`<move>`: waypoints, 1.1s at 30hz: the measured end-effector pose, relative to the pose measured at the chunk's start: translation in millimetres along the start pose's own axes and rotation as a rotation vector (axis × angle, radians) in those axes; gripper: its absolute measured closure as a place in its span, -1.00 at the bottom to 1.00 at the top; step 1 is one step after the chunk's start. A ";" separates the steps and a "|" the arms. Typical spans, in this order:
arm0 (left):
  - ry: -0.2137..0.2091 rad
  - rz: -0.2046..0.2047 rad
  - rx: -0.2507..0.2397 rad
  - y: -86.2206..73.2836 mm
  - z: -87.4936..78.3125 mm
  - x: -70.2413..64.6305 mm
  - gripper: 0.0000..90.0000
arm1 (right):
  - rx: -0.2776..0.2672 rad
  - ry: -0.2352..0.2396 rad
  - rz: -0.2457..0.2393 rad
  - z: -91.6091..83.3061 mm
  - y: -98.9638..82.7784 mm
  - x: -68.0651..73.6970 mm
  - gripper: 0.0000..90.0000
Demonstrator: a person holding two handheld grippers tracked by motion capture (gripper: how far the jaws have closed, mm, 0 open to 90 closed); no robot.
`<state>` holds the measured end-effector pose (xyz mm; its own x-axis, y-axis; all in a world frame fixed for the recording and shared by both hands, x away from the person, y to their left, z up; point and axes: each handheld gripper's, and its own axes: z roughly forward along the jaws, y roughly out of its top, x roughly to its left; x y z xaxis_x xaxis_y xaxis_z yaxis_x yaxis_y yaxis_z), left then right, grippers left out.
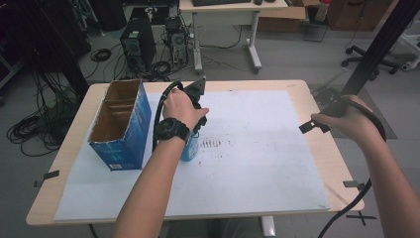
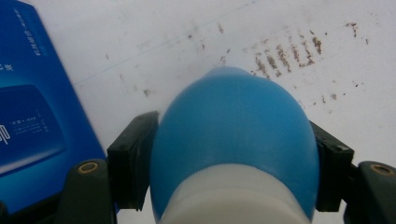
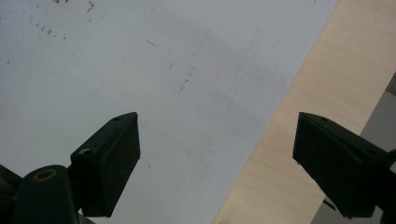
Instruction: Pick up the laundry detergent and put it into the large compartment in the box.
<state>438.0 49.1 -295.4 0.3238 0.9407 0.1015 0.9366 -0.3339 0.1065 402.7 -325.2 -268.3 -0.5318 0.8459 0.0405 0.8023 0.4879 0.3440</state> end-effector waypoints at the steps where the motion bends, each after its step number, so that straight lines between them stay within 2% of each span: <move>1: -0.002 -0.001 0.000 0.0 0.1 -0.2 -0.28 | 0.000 -0.001 0.001 -0.3 0.0 -0.2 -0.67; 10: -0.012 -0.005 0.003 0.9 -1.0 0.6 -0.21 | -0.002 -0.003 -0.002 -0.5 0.4 0.5 -0.67; 19: -0.046 -0.015 -0.005 1.3 -3.7 2.1 -0.18 | -0.001 -0.005 -0.005 -0.2 1.9 2.0 -0.67; 33: -0.054 -0.011 0.003 1.0 -6.0 1.7 -0.18 | -0.004 -0.008 -0.004 -2.5 2.2 3.6 -0.67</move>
<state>438.6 50.1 -289.1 0.3204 0.9461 0.0464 0.9404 -0.3236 0.1041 401.8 -321.6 -265.1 -0.5332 0.8454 0.0313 0.7988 0.4909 0.3477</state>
